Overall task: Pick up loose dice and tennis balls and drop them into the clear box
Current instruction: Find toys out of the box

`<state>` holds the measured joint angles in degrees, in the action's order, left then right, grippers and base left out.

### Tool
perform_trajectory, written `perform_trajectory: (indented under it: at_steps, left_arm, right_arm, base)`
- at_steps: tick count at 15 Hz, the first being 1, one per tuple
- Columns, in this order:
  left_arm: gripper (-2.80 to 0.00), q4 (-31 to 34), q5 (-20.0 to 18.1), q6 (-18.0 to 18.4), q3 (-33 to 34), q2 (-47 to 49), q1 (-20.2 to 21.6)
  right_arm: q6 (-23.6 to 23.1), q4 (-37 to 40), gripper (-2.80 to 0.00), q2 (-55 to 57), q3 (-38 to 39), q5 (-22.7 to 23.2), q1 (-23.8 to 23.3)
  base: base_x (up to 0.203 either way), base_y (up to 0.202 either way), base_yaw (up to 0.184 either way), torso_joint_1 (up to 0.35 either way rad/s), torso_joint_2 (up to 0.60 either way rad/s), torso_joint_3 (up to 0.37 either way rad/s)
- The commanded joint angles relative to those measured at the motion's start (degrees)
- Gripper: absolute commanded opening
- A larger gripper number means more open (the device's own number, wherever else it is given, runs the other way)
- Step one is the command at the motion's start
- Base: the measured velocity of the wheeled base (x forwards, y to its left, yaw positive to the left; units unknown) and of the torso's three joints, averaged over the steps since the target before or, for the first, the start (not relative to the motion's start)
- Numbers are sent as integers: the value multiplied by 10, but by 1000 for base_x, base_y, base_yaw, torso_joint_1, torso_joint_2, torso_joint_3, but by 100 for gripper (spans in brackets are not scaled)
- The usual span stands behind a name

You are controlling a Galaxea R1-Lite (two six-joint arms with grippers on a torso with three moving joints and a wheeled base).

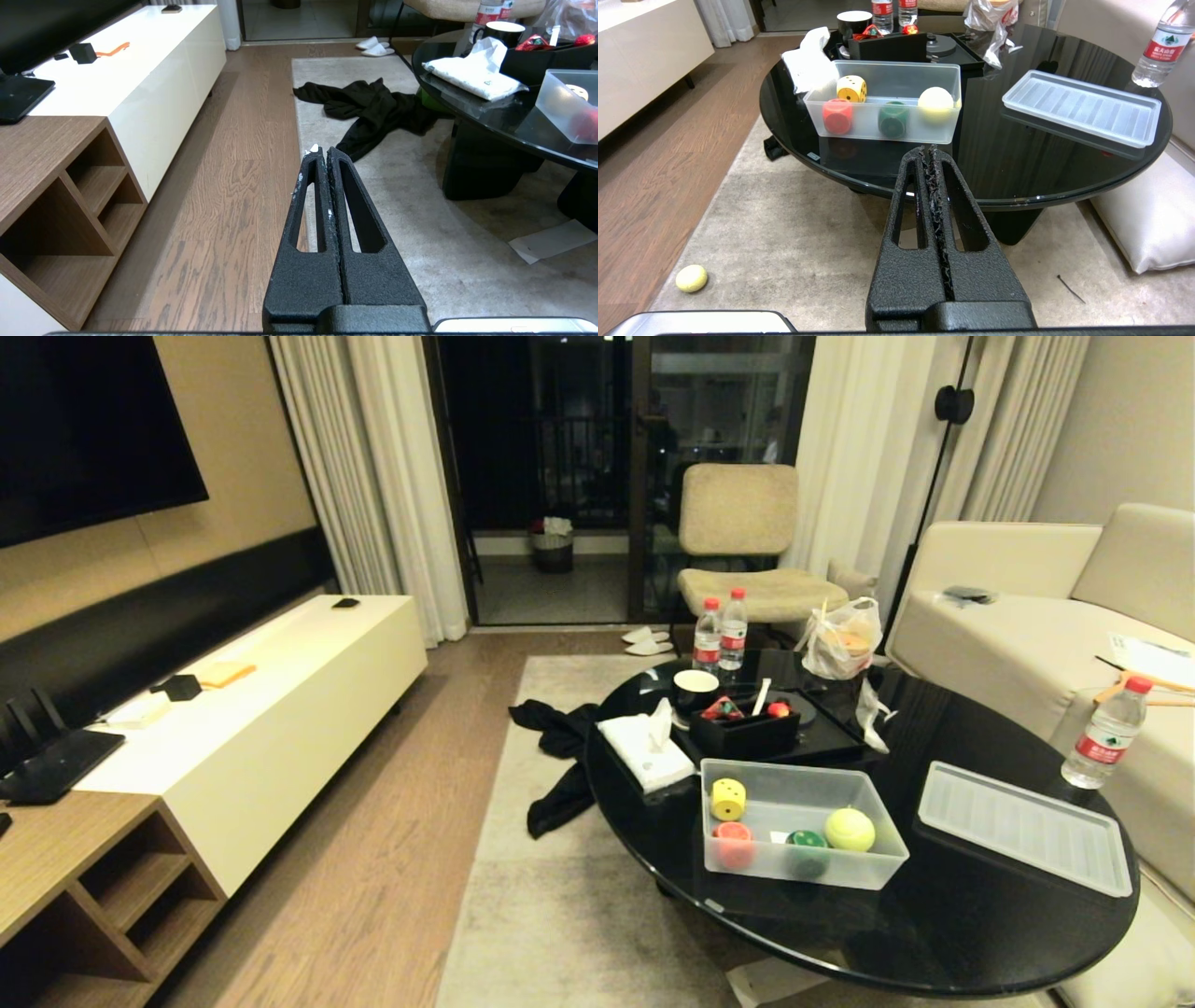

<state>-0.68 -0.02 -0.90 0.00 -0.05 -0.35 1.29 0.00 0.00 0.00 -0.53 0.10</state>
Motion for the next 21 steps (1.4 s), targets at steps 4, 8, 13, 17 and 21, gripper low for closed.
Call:
perform_trajectory:
  at_steps: [4, 8, 13, 17, 21]
  left_arm:
    - [-280, 1, 0, 0, 1, 0, 0]
    - [-280, 0, 0, 0, 1, 0, 0]
    - [-280, 0, 0, 0, 1, 0, 0]
    - [-280, -1, 0, 0, 1, 0, 1]
    - [-280, -1, 0, 0, 1, 0, 0]
  right_arm:
    - [0, 0, -280, 0, 1, 0, 0]
    - [0, 0, -280, 0, 1, 0, 0]
    - [0, 0, -280, 0, 1, 0, 0]
    - [0, 0, -280, 0, 1, 0, 0]
    - [0, 0, -280, 0, 1, 0, 0]
  base:
    - [0, 0, 0, 0, 0, 0]
    - [0, 0, 0, 0, 0, 0]
    - [0, 0, 0, 0, 0, 0]
    - [0, 0, 0, 0, 0, 0]
    - [0, 0, 0, 0, 0, 0]
